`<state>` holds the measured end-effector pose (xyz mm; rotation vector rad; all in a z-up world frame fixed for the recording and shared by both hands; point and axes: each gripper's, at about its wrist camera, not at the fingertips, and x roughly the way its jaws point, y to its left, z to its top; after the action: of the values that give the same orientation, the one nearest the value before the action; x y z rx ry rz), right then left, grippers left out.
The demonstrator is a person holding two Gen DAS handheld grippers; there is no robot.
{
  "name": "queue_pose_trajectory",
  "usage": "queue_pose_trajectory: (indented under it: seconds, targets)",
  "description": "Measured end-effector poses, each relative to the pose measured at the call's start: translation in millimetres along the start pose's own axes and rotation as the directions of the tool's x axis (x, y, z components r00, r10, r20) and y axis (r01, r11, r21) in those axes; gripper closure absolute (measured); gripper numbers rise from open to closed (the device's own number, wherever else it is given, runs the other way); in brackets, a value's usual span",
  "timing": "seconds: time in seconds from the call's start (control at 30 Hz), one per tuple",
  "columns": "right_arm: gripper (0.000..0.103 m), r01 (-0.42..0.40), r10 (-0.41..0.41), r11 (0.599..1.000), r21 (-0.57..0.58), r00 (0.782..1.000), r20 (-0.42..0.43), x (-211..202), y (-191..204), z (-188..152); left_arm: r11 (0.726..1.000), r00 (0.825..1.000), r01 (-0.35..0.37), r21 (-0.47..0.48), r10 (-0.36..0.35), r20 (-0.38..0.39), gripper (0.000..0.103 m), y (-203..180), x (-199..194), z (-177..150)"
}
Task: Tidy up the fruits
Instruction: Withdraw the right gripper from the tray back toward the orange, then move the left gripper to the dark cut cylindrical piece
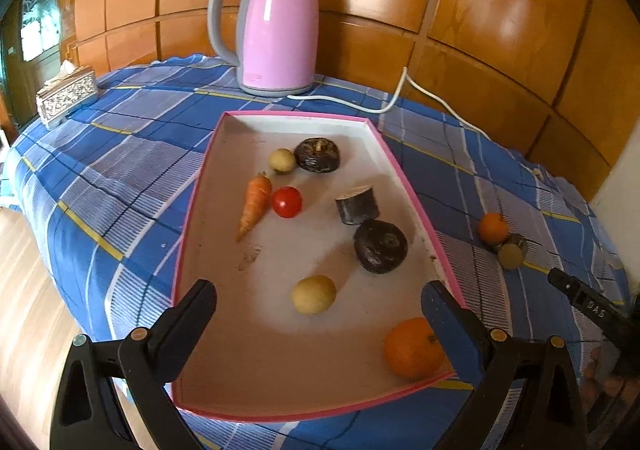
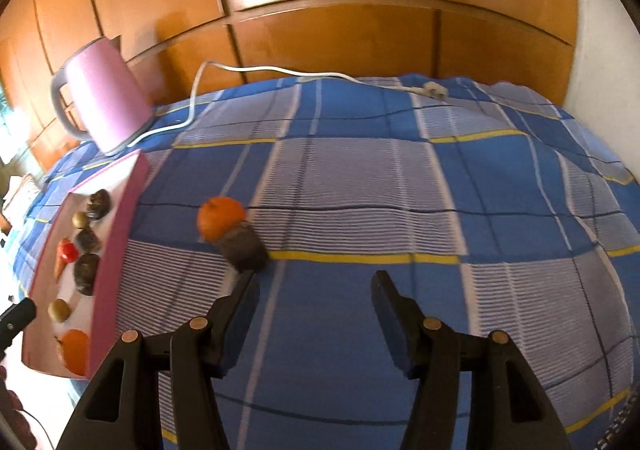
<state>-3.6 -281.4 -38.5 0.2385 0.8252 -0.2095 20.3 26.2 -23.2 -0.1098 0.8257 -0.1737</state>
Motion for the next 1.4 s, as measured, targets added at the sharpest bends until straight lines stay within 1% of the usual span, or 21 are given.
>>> queue_pose_trajectory:
  seconds: [0.1,0.2,0.33,0.4,0.43,0.5,0.6,0.67,0.77,0.8,0.93,1.0,1.07,1.13,1.27,1.3,1.37,1.4]
  targets:
    - [0.044,0.036,-0.036,0.999,0.007,0.999,0.003,-2,-9,-4,1.0,1.0,0.028,0.013,-0.028,0.011,0.0,-5,-2,1]
    - [0.044,0.063,-0.063,0.998,0.009,0.998,0.006,-4,-16,-7,0.998,0.998,0.05,0.045,-0.052,0.047,0.0,-15,-8,5]
    - [0.044,0.106,-0.106,0.994,0.0,0.994,0.026,-11,-23,-9,0.989,0.992,0.114,0.096,-0.119,0.049,0.0,-34,-9,14]
    - [0.044,0.12,-0.119,0.993,-0.007,0.992,0.04,-16,-24,-9,0.983,0.989,0.14,0.121,-0.146,0.038,0.0,-46,-7,18]
    - [0.043,0.125,-0.124,0.992,-0.006,0.991,0.042,-18,-26,-10,0.975,0.984,0.173,0.137,-0.177,0.017,0.0,-55,-5,20]
    - [0.042,0.139,-0.139,0.99,0.007,0.989,0.043,-19,-31,-11,0.967,0.98,0.199,0.158,-0.2,-0.01,0.0,-67,-2,22]
    - [0.042,0.171,-0.172,0.985,0.032,0.984,0.041,-19,-39,-13,0.955,0.976,0.219,0.198,-0.215,-0.04,0.0,-88,2,24]
    - [0.042,0.176,-0.177,0.984,0.041,0.983,0.039,-19,-42,-14,0.949,0.972,0.233,0.214,-0.223,-0.069,0.0,-101,7,28]
    - [0.042,0.178,-0.179,0.983,0.039,0.983,0.041,-21,-45,-15,0.946,0.973,0.228,0.23,-0.213,-0.088,0.0,-117,14,30]
    - [0.042,0.177,-0.178,0.984,0.037,0.983,0.041,-21,-45,-16,0.944,0.971,0.237,0.231,-0.221,-0.094,0.0,-120,16,31]
    - [0.042,0.164,-0.165,0.986,0.034,0.985,0.042,-21,-46,-18,0.936,0.964,0.261,0.238,-0.238,-0.121,0.001,-134,22,32]
    - [0.042,0.158,-0.159,0.987,0.04,0.986,0.039,-20,-48,-18,0.936,0.963,0.263,0.235,-0.238,-0.126,0.002,-137,25,31]
    - [0.042,0.123,-0.125,0.991,0.043,0.992,0.034,-19,-47,-17,0.935,0.961,0.269,0.231,-0.244,-0.13,0.002,-138,26,32]
    - [0.042,0.09,-0.09,0.996,0.016,0.995,0.035,-18,-42,-17,0.934,0.962,0.266,0.237,-0.24,-0.132,0.002,-139,28,32]
    - [0.042,0.087,-0.087,0.996,-0.002,0.996,0.037,-17,-37,-18,0.93,0.962,0.265,0.254,-0.236,-0.138,0.004,-146,32,32]
    - [0.042,0.101,-0.101,0.995,0.001,0.994,0.04,-17,-39,-18,0.928,0.96,0.271,0.257,-0.24,-0.147,0.006,-150,35,32]
    - [0.042,0.131,-0.132,0.991,0.021,0.99,0.042,-19,-45,-17,0.921,0.953,0.289,0.261,-0.251,-0.171,0.013,-156,41,30]
    - [0.042,0.135,-0.137,0.99,0.033,0.99,0.041,-19,-48,-16,0.919,0.95,0.295,0.261,-0.253,-0.181,0.02,-159,43,30]
